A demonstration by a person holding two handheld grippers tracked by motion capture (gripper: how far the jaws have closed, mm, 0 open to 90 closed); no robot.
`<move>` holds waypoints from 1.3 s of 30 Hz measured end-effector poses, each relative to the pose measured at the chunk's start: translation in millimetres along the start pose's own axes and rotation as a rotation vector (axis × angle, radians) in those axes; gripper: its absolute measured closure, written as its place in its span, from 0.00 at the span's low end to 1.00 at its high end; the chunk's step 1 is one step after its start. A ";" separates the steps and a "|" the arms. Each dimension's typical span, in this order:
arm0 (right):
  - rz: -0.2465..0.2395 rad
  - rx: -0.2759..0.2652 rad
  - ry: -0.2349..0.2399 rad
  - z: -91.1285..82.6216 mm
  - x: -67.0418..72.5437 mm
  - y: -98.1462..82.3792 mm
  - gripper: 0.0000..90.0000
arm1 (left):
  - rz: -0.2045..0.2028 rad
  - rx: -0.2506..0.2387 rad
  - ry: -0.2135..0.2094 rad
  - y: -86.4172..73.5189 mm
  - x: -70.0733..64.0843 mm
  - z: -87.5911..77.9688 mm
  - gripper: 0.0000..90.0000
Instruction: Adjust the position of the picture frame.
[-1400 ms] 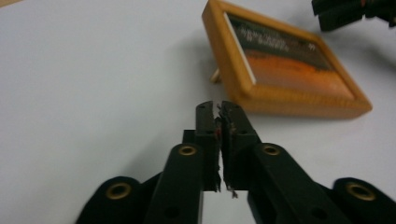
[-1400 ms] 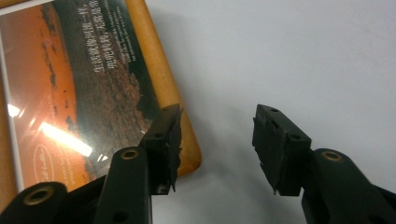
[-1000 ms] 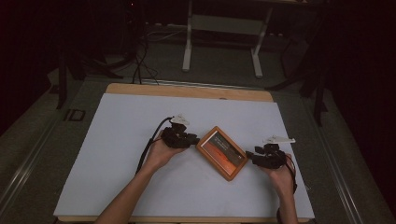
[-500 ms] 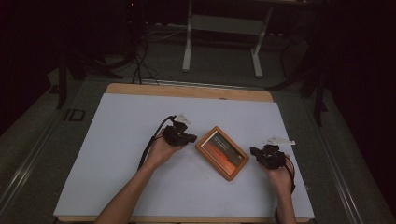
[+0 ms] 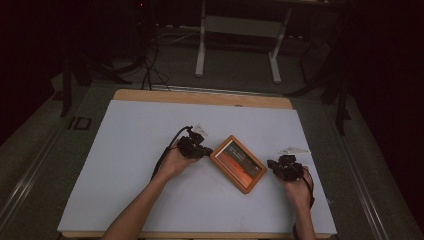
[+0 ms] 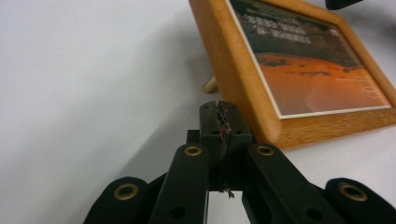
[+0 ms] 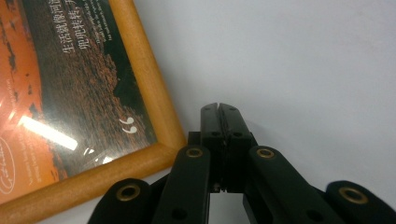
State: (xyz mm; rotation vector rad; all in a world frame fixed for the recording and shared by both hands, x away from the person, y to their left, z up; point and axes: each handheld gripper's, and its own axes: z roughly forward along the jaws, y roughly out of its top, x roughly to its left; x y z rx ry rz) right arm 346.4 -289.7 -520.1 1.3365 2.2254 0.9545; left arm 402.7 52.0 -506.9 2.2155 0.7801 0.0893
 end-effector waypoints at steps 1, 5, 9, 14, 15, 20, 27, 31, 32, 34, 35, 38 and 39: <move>-0.003 0.000 0.000 1.0 0.8 0.3 0.99 | -0.009 -0.003 -0.009 -0.4 1.3 0.3 0.99; -0.015 0.005 0.007 5.0 4.9 1.7 0.99 | 0.002 -0.001 -0.011 -0.7 -0.3 -1.1 1.00; -0.021 0.013 -0.015 9.5 8.0 2.0 1.00 | -0.001 -0.001 -0.005 -1.9 -3.1 -3.4 1.00; -0.020 0.014 -0.013 10.5 8.5 1.6 1.00 | -0.002 -0.004 -0.023 -8.4 -7.7 -8.2 1.00; -0.025 0.015 -0.016 11.2 9.1 1.7 1.00 | -0.001 -0.004 -0.025 -9.7 -8.9 -8.8 1.00; -0.032 0.019 -0.018 13.9 11.3 1.9 1.00 | 0.002 -0.004 -0.037 -16.9 -16.8 -14.4 1.00; -0.037 0.023 -0.008 13.6 12.1 1.8 1.00 | -0.018 -0.064 -0.049 -31.5 -27.9 -30.4 0.99; -0.045 0.022 0.006 13.3 13.7 1.8 1.00 | -0.024 -0.076 -0.062 -45.0 -39.7 -34.8 0.99; -0.046 0.019 0.012 13.6 15.3 2.3 1.00 | -0.016 -0.074 -0.064 -46.2 -42.9 -34.6 0.99; -0.057 0.017 0.021 13.6 18.4 3.6 1.00 | 0.016 -0.060 -0.059 -46.5 -50.2 -33.6 0.99; -0.064 0.018 0.025 13.4 21.0 4.6 1.00 | 0.027 -0.054 -0.050 -45.6 -52.8 -32.5 0.99; -0.095 0.017 0.046 12.9 31.0 7.9 1.00 | 0.045 -0.038 -0.025 -43.4 -55.6 -29.7 0.99; -0.101 0.017 0.055 12.8 33.3 8.6 1.00 | 0.046 -0.034 -0.020 -43.5 -55.8 -29.0 0.99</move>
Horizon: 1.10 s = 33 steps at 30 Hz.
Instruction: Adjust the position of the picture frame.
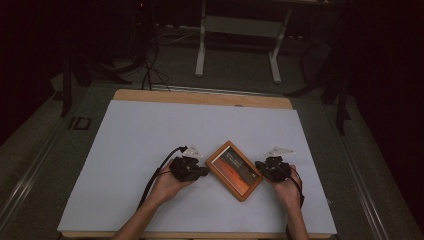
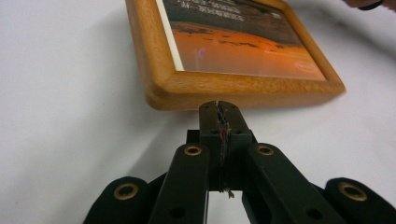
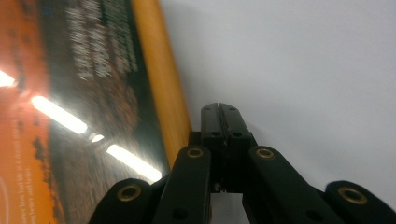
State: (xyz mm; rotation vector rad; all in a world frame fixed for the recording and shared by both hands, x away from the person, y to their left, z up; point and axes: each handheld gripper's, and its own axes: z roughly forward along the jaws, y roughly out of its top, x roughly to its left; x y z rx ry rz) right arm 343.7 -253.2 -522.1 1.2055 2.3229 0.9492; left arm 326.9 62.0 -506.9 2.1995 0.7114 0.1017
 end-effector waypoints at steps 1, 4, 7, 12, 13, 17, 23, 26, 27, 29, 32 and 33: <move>-0.008 -0.002 0.009 0.1 2.8 1.1 1.00 | -0.001 0.003 0.008 -0.4 -0.4 0.5 0.99; -0.030 0.000 0.028 0.0 11.5 4.4 1.00 | -0.004 0.004 0.021 -2.1 -0.4 -0.4 0.99; -0.059 0.008 0.045 -0.8 19.6 6.5 1.00 | -0.009 0.007 0.038 -2.3 1.0 -1.9 0.99; -0.076 0.020 0.065 -1.9 30.7 7.7 1.00 | -0.039 -0.002 0.078 -5.4 6.5 -6.9 0.99; -0.079 0.022 0.074 -1.7 33.2 8.3 1.00 | -0.049 -0.006 0.085 -6.4 8.7 -8.0 0.99; -0.121 0.047 0.084 2.1 46.9 11.0 1.00 | -0.103 -0.024 0.109 -10.2 17.4 -11.8 0.99; -0.159 0.072 0.102 6.2 59.9 13.6 1.00 | -0.153 -0.051 0.063 -17.3 22.5 -17.1 0.94; -0.132 0.058 0.127 2.3 55.2 15.3 0.95 | -0.179 -0.053 0.031 -22.4 22.8 -18.1 0.87; -0.120 0.048 0.135 -0.6 53.2 16.4 0.93 | -0.199 -0.059 0.009 -23.9 23.2 -18.6 0.83; -0.109 0.028 0.149 -7.0 50.1 18.6 0.87 | -0.220 -0.071 -0.020 -25.9 23.3 -20.1 0.75; -0.088 0.009 0.196 -14.5 47.0 20.9 0.75 | -0.230 -0.068 -0.040 -26.7 20.6 -19.1 0.66; -0.079 0.001 0.214 -15.9 46.4 21.5 0.71 | -0.232 -0.065 -0.045 -26.8 19.4 -17.9 0.64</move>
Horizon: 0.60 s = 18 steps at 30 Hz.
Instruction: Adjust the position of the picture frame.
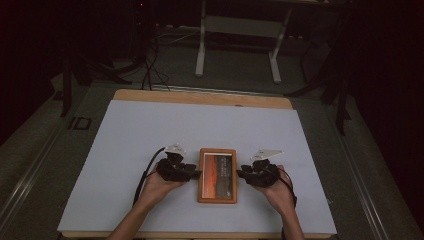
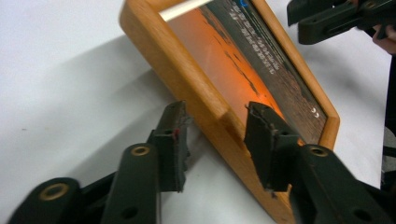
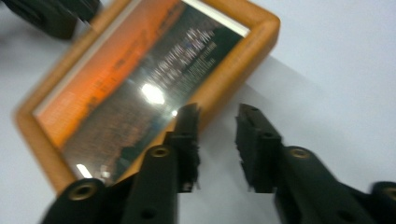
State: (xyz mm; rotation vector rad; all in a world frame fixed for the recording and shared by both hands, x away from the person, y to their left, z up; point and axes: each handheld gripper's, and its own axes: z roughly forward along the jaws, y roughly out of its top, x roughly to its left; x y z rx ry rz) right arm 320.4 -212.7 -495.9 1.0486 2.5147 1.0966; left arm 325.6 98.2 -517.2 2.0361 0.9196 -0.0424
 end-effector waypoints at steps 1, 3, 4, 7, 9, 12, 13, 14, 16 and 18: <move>0.010 -0.003 0.023 -0.8 -0.3 0.4 0.66 | -0.004 0.007 -0.008 -0.2 -0.6 1.5 0.62; 0.022 -0.003 0.051 -0.8 -0.2 0.7 0.61 | -0.006 0.011 -0.016 -0.3 -1.1 3.3 0.59; 0.032 0.001 0.078 0.1 0.1 0.7 0.57 | -0.010 0.022 -0.027 -0.6 -2.4 6.6 0.59; 0.094 0.059 0.163 11.8 -0.1 -1.3 0.47 | -0.010 0.049 -0.017 -1.7 -3.5 12.2 0.54; 0.129 0.066 0.195 17.6 -1.4 -3.1 0.44 | -0.035 0.061 -0.034 -3.2 -1.8 15.1 0.53; 0.163 0.099 0.214 23.4 -3.7 -6.1 0.48 | -0.058 0.095 -0.088 -4.5 -0.9 20.3 0.51; 0.171 0.110 0.231 25.0 -4.6 -7.1 0.48 | -0.065 0.101 -0.099 -4.9 -1.4 22.2 0.49; 0.182 0.116 0.247 26.6 -4.9 -7.8 0.48 | -0.074 0.102 -0.102 -5.1 -1.3 22.5 0.49; 0.201 0.119 0.256 27.5 -5.5 -7.6 0.49 | -0.092 0.099 -0.110 -4.9 1.9 20.3 0.51; 0.217 0.120 0.257 27.7 -6.4 -7.1 0.50 | -0.105 0.089 -0.110 -4.7 5.0 17.0 0.55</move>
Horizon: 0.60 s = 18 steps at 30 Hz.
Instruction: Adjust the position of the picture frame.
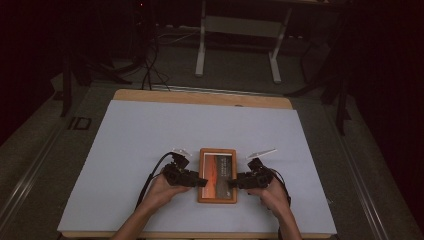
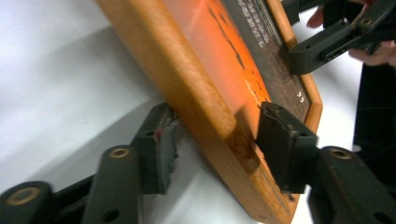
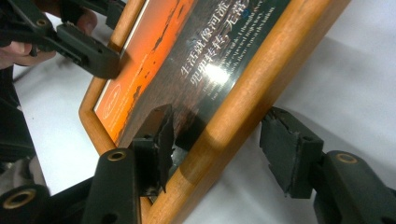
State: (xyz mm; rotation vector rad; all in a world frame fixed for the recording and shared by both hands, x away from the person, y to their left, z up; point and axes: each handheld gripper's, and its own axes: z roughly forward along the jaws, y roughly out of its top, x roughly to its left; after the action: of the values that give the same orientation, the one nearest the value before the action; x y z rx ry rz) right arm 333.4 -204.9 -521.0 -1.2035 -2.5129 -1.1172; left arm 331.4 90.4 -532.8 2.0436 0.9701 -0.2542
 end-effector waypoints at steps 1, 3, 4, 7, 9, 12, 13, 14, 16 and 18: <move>0.011 -0.005 0.001 0.6 0.0 0.4 0.51 | -0.002 -0.008 0.008 0.3 1.5 -2.6 0.56; 0.029 -0.017 -0.001 3.3 0.9 2.4 0.51 | -0.011 -0.010 0.016 0.5 3.5 -5.1 0.57; 0.032 -0.023 -0.003 5.2 1.5 3.8 0.51 | -0.014 -0.013 0.018 0.4 4.9 -6.4 0.57; 0.049 -0.027 -0.012 10.5 4.4 9.0 0.51 | -0.035 -0.021 0.019 0.2 11.3 -11.1 0.58; 0.054 -0.029 -0.018 14.5 6.2 13.2 0.51 | -0.050 -0.030 0.021 0.2 15.5 -13.8 0.59; 0.058 -0.036 -0.020 20.2 7.5 18.7 0.51 | -0.075 -0.044 0.031 0.9 22.6 -18.9 0.60; 0.061 -0.037 -0.018 22.2 7.9 20.7 0.51 | -0.080 -0.043 0.033 1.8 25.3 -21.2 0.60; 0.065 -0.040 -0.017 24.7 8.2 23.0 0.51 | -0.081 -0.043 0.034 2.3 27.2 -22.4 0.60; 0.071 -0.043 -0.016 27.9 9.0 26.1 0.51 | -0.100 -0.048 0.027 3.5 33.0 -25.2 0.61; 0.083 -0.049 -0.014 31.7 9.5 29.1 0.51 | -0.119 -0.059 0.020 4.7 39.3 -27.2 0.62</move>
State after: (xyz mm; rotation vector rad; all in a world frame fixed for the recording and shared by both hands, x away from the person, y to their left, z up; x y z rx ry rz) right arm 353.7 -165.9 -523.3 -1.3193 -2.4354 -1.1600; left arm 357.1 130.9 -532.0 1.9407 1.1012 -0.2654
